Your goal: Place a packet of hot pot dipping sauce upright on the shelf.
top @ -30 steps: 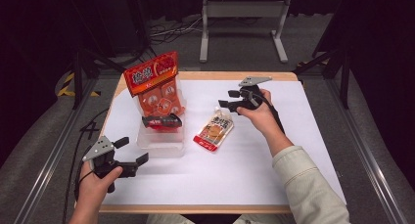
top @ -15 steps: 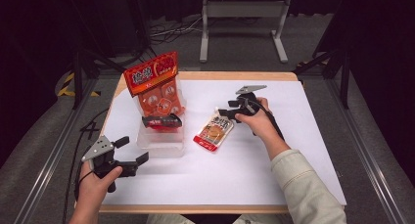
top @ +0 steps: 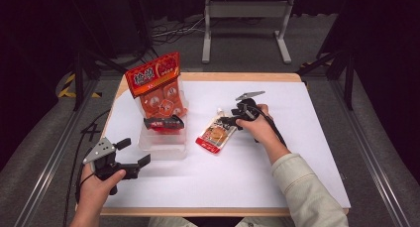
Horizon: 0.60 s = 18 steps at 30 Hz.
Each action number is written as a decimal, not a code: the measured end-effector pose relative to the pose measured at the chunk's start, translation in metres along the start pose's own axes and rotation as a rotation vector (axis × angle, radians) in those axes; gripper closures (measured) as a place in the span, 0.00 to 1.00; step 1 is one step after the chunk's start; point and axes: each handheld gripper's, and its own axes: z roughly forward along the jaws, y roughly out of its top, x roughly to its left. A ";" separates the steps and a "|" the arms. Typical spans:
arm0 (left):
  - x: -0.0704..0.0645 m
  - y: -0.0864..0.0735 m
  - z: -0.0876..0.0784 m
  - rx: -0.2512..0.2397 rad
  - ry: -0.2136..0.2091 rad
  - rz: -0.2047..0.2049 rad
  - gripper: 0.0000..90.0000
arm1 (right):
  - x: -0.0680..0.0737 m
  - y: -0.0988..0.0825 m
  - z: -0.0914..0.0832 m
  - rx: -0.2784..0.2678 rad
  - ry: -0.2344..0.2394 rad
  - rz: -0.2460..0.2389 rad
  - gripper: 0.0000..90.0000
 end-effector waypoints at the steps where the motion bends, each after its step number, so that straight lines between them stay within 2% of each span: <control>1: 0.000 0.000 0.000 0.001 0.000 0.001 0.03 | 0.000 -0.001 0.001 0.006 -0.004 0.005 0.37; 8: 0.000 0.000 0.000 0.010 0.001 0.004 0.03 | -0.001 -0.004 0.004 0.052 -0.017 0.008 0.35; 15: -0.001 0.000 0.001 0.011 0.000 0.004 0.03 | 0.004 -0.007 0.006 0.041 -0.049 -0.009 0.35; 18: -0.001 0.000 0.001 0.012 -0.002 0.005 0.03 | 0.006 -0.010 0.006 0.024 -0.059 -0.019 0.42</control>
